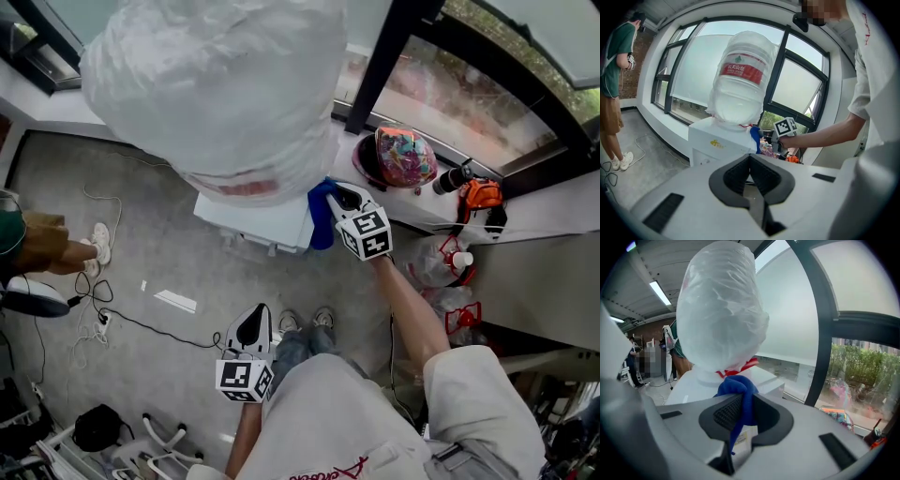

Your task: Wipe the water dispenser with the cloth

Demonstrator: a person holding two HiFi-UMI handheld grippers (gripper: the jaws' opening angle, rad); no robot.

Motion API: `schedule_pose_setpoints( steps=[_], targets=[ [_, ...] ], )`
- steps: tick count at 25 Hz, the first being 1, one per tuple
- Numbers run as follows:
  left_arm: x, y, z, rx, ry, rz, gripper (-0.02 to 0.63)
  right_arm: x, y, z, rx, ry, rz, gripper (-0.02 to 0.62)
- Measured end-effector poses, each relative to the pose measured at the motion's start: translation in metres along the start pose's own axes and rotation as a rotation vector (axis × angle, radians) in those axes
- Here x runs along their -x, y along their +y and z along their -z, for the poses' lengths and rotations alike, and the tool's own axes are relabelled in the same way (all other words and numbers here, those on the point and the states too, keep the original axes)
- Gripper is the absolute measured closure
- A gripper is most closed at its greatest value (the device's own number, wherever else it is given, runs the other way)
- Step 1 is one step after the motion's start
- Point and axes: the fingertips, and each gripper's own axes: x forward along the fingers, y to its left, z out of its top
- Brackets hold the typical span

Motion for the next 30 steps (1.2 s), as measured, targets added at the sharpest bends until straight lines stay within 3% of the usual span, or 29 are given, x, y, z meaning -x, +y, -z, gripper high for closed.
schedule_pose_setpoints(
  steps=[10, 16, 24, 30],
  targets=[
    [0.009, 0.004, 0.004, 0.001, 0.018, -0.016, 0.594, -0.050, -0.078, -0.025, 0.043, 0.072, 0.068, 0.520],
    [0.016, 0.006, 0.007, -0.005, 0.029, -0.020, 0.594, -0.058, -0.094, -0.029, 0.038, 0.089, 0.078, 0.520],
    [0.019, 0.000, 0.007, -0.020, 0.023, -0.004, 0.594, -0.013, -0.074, -0.016, 0.012, 0.006, 0.128, 0.520],
    [0.019, -0.012, 0.006, -0.029, 0.012, 0.027, 0.594, 0.048, -0.005, 0.022, -0.007, -0.041, 0.111, 0.520]
  ],
)
